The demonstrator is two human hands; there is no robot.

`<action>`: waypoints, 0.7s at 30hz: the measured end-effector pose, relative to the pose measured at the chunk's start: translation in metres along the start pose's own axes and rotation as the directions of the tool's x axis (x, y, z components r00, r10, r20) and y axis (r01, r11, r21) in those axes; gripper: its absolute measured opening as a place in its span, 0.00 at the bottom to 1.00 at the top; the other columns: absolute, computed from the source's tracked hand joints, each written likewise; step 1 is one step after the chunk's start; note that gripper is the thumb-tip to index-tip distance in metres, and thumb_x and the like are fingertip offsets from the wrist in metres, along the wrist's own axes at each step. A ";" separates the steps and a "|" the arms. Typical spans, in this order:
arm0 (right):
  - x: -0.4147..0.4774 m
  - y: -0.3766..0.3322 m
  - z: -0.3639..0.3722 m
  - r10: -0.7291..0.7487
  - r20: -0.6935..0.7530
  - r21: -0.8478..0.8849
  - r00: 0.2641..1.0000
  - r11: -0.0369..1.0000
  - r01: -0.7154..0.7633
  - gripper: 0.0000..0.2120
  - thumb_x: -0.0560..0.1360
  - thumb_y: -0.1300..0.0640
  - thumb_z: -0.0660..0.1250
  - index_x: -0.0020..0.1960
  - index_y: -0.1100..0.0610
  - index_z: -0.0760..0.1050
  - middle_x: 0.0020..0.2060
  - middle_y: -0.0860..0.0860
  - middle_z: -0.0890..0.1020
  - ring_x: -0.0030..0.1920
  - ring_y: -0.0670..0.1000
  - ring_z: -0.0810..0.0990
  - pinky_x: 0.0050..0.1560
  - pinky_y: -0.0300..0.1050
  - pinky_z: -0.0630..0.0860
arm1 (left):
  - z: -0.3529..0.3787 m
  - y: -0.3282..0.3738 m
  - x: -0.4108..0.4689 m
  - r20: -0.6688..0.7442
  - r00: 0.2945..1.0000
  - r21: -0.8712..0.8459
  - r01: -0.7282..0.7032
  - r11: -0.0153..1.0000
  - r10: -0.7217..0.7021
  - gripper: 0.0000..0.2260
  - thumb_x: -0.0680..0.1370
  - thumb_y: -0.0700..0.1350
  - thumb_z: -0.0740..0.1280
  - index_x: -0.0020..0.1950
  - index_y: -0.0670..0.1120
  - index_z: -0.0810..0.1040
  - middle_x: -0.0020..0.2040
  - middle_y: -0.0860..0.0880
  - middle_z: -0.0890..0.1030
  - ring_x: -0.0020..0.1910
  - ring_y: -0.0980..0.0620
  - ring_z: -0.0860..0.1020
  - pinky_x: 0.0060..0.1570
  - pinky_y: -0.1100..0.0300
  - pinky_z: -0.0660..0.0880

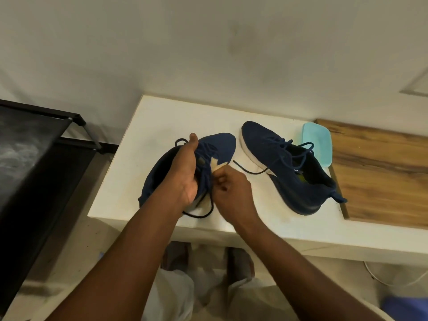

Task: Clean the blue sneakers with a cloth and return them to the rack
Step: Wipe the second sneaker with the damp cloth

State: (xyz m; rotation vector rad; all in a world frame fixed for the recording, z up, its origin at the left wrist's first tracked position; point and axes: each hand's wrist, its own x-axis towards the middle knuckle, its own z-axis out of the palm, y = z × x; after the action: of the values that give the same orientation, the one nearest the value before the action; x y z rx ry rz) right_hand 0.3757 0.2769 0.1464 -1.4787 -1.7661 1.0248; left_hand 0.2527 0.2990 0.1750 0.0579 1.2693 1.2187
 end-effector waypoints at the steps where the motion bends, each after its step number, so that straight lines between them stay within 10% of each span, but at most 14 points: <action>1: -0.011 -0.007 0.005 -0.029 0.021 0.059 0.999 0.998 0.028 0.11 0.70 0.72 0.67 0.45 0.58 0.79 0.38 0.48 0.83 0.38 0.44 0.81 0.39 0.38 0.79 | -0.003 0.003 0.001 -0.009 1.000 -0.002 -0.009 1.000 0.009 0.26 0.80 0.63 0.64 0.61 0.42 0.82 0.53 0.40 0.86 0.54 0.40 0.84 0.62 0.43 0.78; 6: -0.020 -0.015 0.006 -0.153 -0.004 0.080 0.988 0.985 0.153 0.11 0.71 0.72 0.67 0.44 0.56 0.79 0.38 0.45 0.82 0.40 0.44 0.81 0.41 0.33 0.77 | -0.008 0.008 -0.002 0.001 1.000 0.001 0.010 1.000 -0.010 0.24 0.81 0.62 0.62 0.58 0.42 0.82 0.49 0.40 0.86 0.48 0.41 0.85 0.51 0.49 0.81; 13: 0.020 0.015 -0.012 -0.004 -0.095 -0.149 0.996 0.989 -0.011 0.12 0.69 0.70 0.67 0.41 0.54 0.79 0.36 0.45 0.80 0.37 0.39 0.77 0.37 0.28 0.70 | 0.002 -0.005 -0.004 0.010 1.000 -0.083 0.019 0.996 -0.018 0.26 0.82 0.63 0.60 0.60 0.41 0.81 0.53 0.40 0.86 0.53 0.40 0.85 0.58 0.46 0.80; 21: -0.021 -0.015 0.004 -0.197 -0.038 0.006 0.980 0.980 0.197 0.12 0.67 0.72 0.67 0.40 0.56 0.78 0.34 0.46 0.80 0.35 0.44 0.79 0.36 0.31 0.73 | -0.008 0.010 0.001 -0.009 1.000 -0.121 -0.016 0.992 0.015 0.26 0.83 0.62 0.58 0.58 0.41 0.80 0.53 0.43 0.84 0.53 0.42 0.83 0.60 0.49 0.78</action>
State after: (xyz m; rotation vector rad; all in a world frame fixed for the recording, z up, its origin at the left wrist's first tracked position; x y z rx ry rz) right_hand 0.3682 0.2543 0.1579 -1.2786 -1.8363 0.8983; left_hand 0.2402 0.3002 0.1777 -0.0258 1.2008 1.3082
